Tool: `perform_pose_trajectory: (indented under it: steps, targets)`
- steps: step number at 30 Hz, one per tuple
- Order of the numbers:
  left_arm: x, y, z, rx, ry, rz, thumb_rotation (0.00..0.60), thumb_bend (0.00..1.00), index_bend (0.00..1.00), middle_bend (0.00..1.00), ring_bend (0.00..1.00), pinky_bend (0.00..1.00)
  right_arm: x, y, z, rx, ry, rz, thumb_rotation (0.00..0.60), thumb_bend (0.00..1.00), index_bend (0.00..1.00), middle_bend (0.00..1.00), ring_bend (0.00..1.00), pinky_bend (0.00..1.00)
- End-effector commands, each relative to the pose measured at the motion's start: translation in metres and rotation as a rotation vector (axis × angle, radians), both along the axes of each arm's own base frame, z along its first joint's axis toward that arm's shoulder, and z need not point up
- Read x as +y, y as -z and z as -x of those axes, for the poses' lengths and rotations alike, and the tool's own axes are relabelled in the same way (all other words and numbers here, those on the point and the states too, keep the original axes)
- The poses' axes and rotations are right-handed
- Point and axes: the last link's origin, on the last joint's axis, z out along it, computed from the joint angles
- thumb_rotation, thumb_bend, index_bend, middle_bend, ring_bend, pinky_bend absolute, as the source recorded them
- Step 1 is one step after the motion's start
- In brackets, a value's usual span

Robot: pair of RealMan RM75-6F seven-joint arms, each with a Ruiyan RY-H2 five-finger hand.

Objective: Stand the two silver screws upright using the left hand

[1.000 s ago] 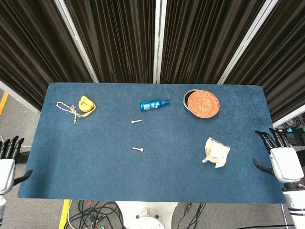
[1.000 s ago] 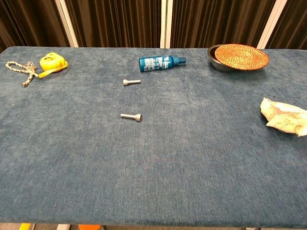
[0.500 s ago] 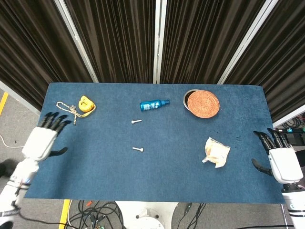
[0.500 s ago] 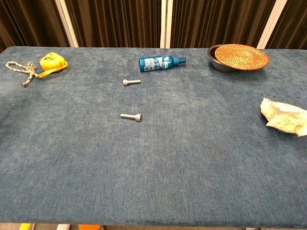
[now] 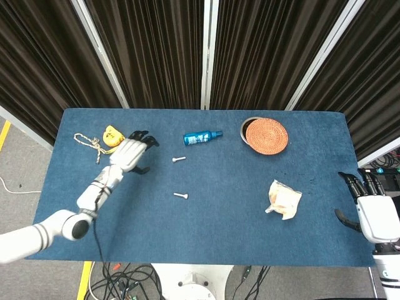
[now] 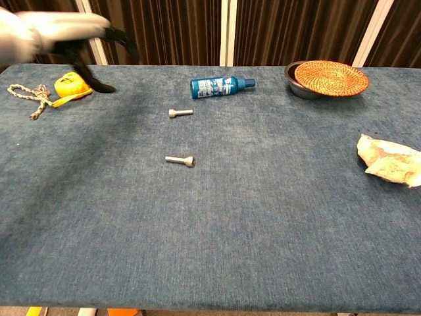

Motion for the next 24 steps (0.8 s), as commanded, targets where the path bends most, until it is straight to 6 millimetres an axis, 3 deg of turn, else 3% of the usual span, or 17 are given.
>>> perform_pose_trajectory:
  steps: [1,6,12,18,24]
  targets:
    - [0.02,0.04,-0.021,0.056,-0.014,0.05,0.6,0.24,0.26,0.18,0.03,0.08,0.0,-0.001,-0.001,0.005,0.004,0.002,0.6,0.14,0.12,0.19,0.04,0.09]
    - [0.032,0.063,-0.03,0.117,-0.037,0.077,0.59,0.26,0.27,0.18,0.03,0.03,-0.001,-0.003,0.0,0.011,0.02,0.004,0.6,0.14,0.12,0.19,0.04,0.09]
    - [0.039,0.081,-0.036,0.172,-0.069,0.1,0.466,0.26,0.28,0.18,0.03,0.01,-0.003,-0.004,0.0,0.016,0.028,0.004,0.6,0.14,0.12,0.19,0.04,0.09]
    - [0.039,0.093,-0.045,0.204,-0.078,0.123,0.398,0.27,0.3,0.17,0.03,0.01,-0.002,-0.005,0.002,0.016,0.038,0.007,0.6,0.14,0.12,0.19,0.04,0.09]
    - [0.038,0.104,-0.053,0.218,-0.085,0.132,0.379,0.26,0.31,0.17,0.03,0.01,0.0,-0.007,0.004,0.017,0.048,0.013,0.6,0.14,0.12,0.19,0.04,0.09]
